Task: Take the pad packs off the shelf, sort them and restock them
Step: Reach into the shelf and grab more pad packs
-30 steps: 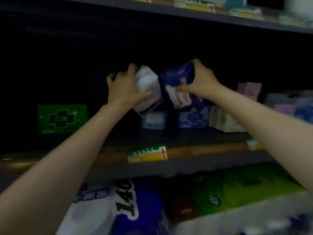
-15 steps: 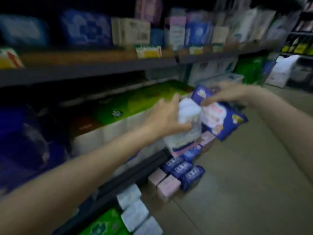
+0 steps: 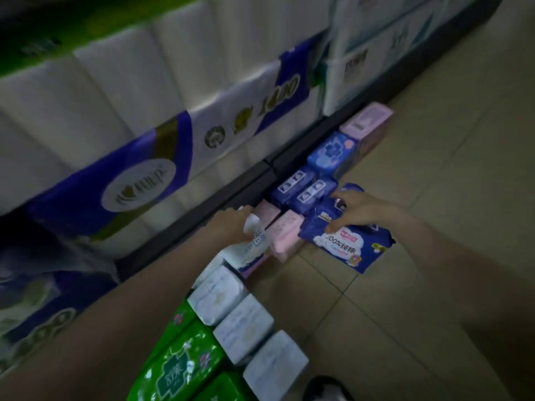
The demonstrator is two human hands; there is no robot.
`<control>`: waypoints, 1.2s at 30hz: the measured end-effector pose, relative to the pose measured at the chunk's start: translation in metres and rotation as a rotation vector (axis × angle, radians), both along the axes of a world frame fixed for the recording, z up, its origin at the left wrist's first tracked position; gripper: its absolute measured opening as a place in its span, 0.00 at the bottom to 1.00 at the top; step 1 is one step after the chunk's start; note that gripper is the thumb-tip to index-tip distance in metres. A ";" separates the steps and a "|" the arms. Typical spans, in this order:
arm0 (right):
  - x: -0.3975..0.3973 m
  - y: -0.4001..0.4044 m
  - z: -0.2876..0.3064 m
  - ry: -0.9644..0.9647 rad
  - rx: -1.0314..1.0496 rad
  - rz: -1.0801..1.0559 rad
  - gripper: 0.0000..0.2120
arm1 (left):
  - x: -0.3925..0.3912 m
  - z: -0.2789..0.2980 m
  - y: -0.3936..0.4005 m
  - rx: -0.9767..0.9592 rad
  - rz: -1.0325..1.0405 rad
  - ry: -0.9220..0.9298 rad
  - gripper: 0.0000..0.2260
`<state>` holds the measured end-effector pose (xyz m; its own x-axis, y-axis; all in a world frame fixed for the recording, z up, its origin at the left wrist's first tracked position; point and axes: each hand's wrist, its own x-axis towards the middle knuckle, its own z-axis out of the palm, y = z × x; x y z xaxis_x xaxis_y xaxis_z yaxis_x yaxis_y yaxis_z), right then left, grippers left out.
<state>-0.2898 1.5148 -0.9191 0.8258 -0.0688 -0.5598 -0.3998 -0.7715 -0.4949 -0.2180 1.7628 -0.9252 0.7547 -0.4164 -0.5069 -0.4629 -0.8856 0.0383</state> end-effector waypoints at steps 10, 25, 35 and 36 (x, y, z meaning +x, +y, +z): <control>0.017 0.017 -0.043 -0.061 0.020 0.046 0.39 | -0.011 -0.059 -0.012 0.038 -0.422 -0.544 0.20; -0.010 -0.022 -0.092 -0.106 -0.783 0.495 0.27 | -0.010 -0.077 -0.047 0.097 -0.165 -0.099 0.31; 0.047 0.031 0.056 -0.677 -0.401 0.256 0.24 | 0.016 0.063 -0.015 -0.459 -0.490 -0.714 0.19; 0.057 0.046 0.088 -0.810 -0.374 0.255 0.24 | 0.021 0.093 -0.006 -0.506 -0.495 -0.783 0.18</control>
<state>-0.2330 1.5607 -0.8314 0.9701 0.1087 0.2169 0.1629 -0.9544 -0.2502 -0.1972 1.7565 -0.8325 0.4842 -0.7941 0.3673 -0.8234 -0.5555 -0.1156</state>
